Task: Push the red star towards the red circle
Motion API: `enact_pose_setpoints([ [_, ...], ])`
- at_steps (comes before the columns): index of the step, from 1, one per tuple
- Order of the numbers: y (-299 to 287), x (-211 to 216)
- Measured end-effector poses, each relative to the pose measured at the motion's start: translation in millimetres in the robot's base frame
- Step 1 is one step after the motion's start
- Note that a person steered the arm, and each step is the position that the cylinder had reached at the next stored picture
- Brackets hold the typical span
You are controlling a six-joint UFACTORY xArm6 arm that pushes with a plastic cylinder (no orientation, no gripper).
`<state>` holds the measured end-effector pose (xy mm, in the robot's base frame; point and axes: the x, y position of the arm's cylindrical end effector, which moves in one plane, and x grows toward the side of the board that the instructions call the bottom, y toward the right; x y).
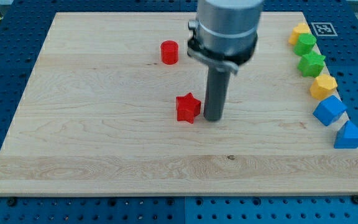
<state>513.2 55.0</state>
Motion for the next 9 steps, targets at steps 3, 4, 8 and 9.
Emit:
enact_pose_setpoints([
  [3, -47, -15],
  [4, -46, -17],
  [8, -20, -38],
  [9, -20, -38],
])
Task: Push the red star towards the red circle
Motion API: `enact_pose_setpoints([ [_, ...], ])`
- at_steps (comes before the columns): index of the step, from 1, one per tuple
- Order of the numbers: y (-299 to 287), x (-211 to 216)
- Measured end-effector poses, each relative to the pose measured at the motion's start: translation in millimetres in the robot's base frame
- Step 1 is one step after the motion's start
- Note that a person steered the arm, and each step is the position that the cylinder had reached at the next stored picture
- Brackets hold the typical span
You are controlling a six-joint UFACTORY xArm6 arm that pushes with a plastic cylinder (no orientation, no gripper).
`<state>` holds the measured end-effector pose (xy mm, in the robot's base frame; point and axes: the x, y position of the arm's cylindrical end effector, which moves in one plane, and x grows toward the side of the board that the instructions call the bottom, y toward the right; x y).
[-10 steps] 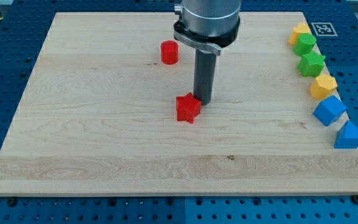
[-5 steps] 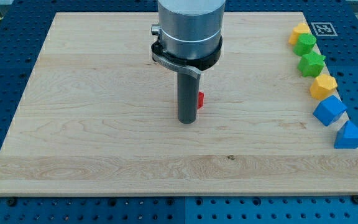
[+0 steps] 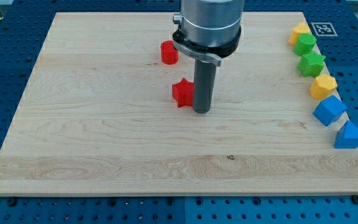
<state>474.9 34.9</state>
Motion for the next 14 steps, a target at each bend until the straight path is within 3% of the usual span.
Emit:
enact_pose_setpoints([
  [3, -12, -19],
  [5, -23, 14],
  [7, -39, 12],
  [13, -59, -41],
  [14, -56, -18],
])
